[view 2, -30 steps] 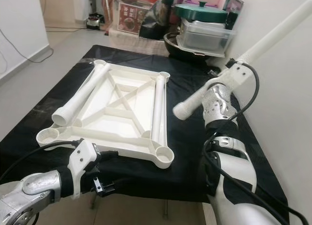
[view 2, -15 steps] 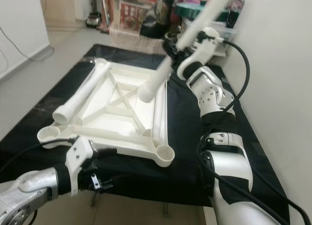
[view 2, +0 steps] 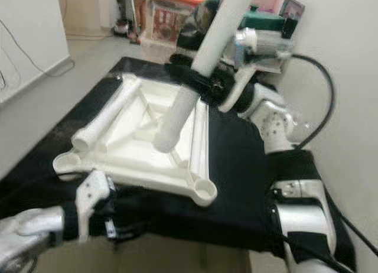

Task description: Building children table

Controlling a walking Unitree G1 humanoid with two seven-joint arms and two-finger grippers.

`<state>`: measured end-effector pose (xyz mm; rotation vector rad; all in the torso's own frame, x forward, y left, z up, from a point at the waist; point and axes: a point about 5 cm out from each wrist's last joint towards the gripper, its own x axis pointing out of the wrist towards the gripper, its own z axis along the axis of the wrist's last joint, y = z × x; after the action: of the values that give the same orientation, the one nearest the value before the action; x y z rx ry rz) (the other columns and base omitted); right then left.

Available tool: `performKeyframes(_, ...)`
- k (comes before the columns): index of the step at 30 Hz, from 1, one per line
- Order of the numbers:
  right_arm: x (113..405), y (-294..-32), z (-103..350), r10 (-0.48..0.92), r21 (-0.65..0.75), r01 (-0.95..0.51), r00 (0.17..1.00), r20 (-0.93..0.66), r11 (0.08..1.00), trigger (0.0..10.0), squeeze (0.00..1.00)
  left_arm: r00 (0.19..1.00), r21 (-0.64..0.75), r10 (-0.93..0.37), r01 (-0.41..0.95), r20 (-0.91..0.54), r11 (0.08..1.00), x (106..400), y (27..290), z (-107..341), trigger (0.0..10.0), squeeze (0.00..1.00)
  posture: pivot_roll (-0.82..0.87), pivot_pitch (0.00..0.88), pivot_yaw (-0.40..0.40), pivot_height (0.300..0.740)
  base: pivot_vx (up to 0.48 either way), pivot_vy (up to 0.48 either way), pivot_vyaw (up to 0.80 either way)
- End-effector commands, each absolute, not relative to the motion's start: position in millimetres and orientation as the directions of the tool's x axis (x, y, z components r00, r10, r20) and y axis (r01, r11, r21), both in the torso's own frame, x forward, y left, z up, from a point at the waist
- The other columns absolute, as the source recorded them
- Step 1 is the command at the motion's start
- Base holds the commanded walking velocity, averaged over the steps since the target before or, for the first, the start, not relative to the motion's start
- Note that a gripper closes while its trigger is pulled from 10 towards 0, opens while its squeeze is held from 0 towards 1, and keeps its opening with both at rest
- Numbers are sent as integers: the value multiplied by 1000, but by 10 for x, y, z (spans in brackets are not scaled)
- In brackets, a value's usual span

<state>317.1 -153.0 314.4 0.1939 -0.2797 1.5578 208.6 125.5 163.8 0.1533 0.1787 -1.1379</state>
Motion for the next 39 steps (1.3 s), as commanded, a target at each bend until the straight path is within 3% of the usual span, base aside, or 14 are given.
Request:
performKeyframes(1,3096,-1516,3144,958,-69,-995,-82,275,-66,0,0,394,37,-892,918,-221,396,2064,1276,1671,10000,0,127,0,-152,740,0,0,0)
performKeyframes(3,3096,-1516,3144,958,-69,-995,-82,275,-66,0,0,394,37,-892,918,-221,396,2064,1276,1671,10000,0,127,0,-152,740,0,0,0)
performKeyframes(9,2857,-1359,2866,946,20,-964,-256,196,-265,0,0,373,46,-893,926,-252,374,2080,1328,1662,10000,0,122,0,-144,740,0,0,0)
performKeyframes(14,2786,-1259,2778,928,56,-943,-312,206,-329,0,0,366,43,-897,929,-249,367,2100,1307,1657,10000,0,108,0,-141,740,0,0,0)
performKeyframes(17,2718,-1069,2683,900,84,-920,-352,259,-384,0,0,360,40,-899,931,-249,362,2138,1279,1628,10000,0,109,0,-135,740,0,0,0)
performKeyframes(23,2686,-961,2646,883,91,-910,-363,296,-405,0,0,349,34,-906,935,-239,352,2155,1262,1633,10000,0,103,0,-134,740,0,0,0)
performKeyframes(28,2686,-849,2651,875,89,-915,-344,340,-394,0,0,291,11,-927,955,-237,297,2120,1178,1627,10000,0,100,0,-132,740,0,0,0)
performKeyframes(39,2721,-845,2651,890,80,-930,-314,330,-358,0,0,241,3,-938,969,-250,248,2100,1141,1623,10000,0,99,0,-131,740,0,0,0)
